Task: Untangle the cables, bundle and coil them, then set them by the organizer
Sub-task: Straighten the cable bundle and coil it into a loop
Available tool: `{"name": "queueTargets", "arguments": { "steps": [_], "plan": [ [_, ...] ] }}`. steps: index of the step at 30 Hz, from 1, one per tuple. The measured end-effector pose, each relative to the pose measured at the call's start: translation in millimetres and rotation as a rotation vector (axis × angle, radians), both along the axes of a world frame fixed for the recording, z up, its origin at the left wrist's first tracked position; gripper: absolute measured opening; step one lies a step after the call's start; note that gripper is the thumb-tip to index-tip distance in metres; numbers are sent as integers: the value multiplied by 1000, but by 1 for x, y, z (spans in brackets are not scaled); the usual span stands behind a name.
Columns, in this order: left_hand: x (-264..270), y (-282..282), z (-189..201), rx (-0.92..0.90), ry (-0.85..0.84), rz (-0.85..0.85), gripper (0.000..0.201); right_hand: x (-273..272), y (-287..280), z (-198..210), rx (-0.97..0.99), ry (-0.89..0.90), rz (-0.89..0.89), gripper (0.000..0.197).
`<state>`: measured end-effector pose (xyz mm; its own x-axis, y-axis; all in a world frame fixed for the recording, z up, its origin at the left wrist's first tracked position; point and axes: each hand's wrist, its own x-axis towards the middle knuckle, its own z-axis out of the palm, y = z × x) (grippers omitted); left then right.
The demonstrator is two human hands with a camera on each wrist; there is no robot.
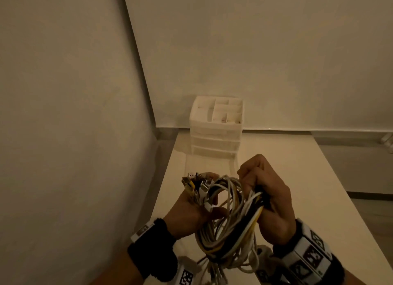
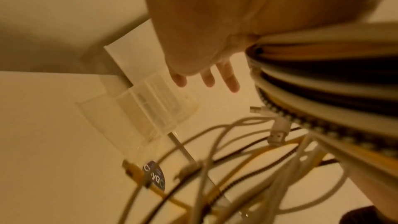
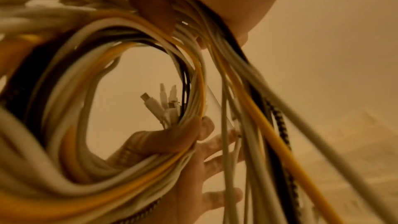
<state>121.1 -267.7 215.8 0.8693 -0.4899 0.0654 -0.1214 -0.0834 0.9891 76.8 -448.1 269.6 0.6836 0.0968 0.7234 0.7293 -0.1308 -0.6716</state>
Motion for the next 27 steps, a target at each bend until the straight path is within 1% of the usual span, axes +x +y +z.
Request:
{"name": "queueTargets", "arguments": {
  "steps": [2,3,4,5,7,8,9,11,13,15,17,19,20,21,22,23,24,25,26,27],
  "plan": [
    [2,5,-1,74,1,-8,52,2,-5,-1,2,8,30,14],
    [4,7,-2,127,-4,-17,58,3,-6,0,3,9,48,14],
    [5,7,-2,147,-8,-48,63,6,-6,1,12,12,66,13],
    [3,4,1,134,-14,-76,61,7,-5,2,28,19,81,13],
    [-5,-8,12,28,5,-108,39,11,1,6,86,32,98,10],
    [-8,-17,16,-44,55,-119,34,13,4,8,130,37,99,10],
    [-12,-24,21,-94,76,-119,32,15,6,8,179,48,96,13],
    [-13,-31,20,-173,40,-101,31,19,8,7,294,102,116,18],
    [-11,-33,15,-227,15,-72,25,20,7,7,396,180,168,18],
    [-9,-29,14,-251,35,-62,27,20,8,6,444,227,211,17],
    [-5,-29,10,-237,81,-95,30,25,10,4,483,243,230,12],
    [-5,-29,13,-215,248,-104,32,29,12,2,516,267,214,12],
    [-3,-27,11,-244,352,-127,39,32,12,0,520,270,203,13],
    [-3,-28,16,-321,425,-161,42,32,11,-1,515,271,190,13],
    [-2,-29,13,-457,531,-221,37,32,11,-1,508,267,170,13],
    [0,-30,18,-487,521,-199,25,32,11,0,508,261,152,13],
    [3,-30,15,-546,613,-180,23,31,11,-1,513,256,131,13],
    [5,-28,13,-588,696,-185,30,30,12,0,520,254,126,13],
    [2,-32,9,-687,705,-240,33,29,12,-1,532,247,130,13],
    [1,-35,13,-748,746,-261,35,29,13,-2,551,244,142,14]
  ]
}}
